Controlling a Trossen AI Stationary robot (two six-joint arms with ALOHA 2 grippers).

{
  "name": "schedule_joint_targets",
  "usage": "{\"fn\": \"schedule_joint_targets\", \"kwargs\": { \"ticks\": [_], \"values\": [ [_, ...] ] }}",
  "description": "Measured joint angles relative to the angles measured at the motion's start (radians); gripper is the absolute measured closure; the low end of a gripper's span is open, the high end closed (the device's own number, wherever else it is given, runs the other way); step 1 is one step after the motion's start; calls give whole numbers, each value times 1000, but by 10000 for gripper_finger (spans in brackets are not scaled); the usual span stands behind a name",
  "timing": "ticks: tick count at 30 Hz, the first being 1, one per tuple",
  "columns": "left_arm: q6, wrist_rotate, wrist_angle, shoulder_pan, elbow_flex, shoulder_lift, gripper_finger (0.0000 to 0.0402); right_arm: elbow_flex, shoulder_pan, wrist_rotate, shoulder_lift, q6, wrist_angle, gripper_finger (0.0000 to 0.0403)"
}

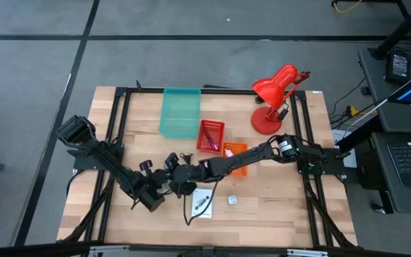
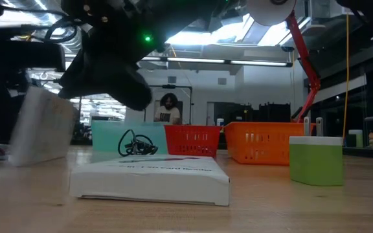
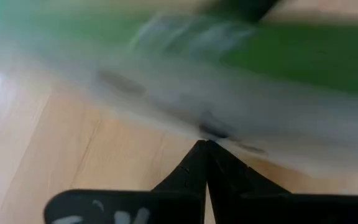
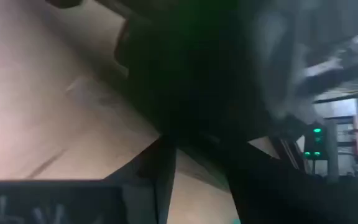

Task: Pick and place items into bin
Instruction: Put the left white card reader box into the blue bin

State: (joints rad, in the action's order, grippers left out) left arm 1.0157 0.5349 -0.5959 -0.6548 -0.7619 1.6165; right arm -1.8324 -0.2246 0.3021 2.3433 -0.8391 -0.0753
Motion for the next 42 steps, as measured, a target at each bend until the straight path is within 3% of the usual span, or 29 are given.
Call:
{"fn": "schedule_joint_targets", "kwargs": {
  "ticks": [5, 18, 21, 25, 33, 42],
  "values": [
    [-67, 61, 70, 2, -4, 0, 400, -2, 9, -25, 2, 29, 26, 271],
    [-73, -12, 74, 1, -4, -1, 400, -2, 4, -7, 2, 46, -21, 271],
    [-70, -16, 72, 1, -3, -1, 400, -2, 4, 51, 0, 44, -55, 271],
    [-69, -17, 72, 0, -3, -1, 400, -1, 4, 48, -50, 107, -184, 271],
    [-77, 67, 75, -25, -2, -1, 400, 28, 28, -129, -197, 384, -410, 271],
    [-86, 122, 81, -38, -2, -1, 400, 282, 98, -357, -377, 625, -345, 271]
  ]
}}
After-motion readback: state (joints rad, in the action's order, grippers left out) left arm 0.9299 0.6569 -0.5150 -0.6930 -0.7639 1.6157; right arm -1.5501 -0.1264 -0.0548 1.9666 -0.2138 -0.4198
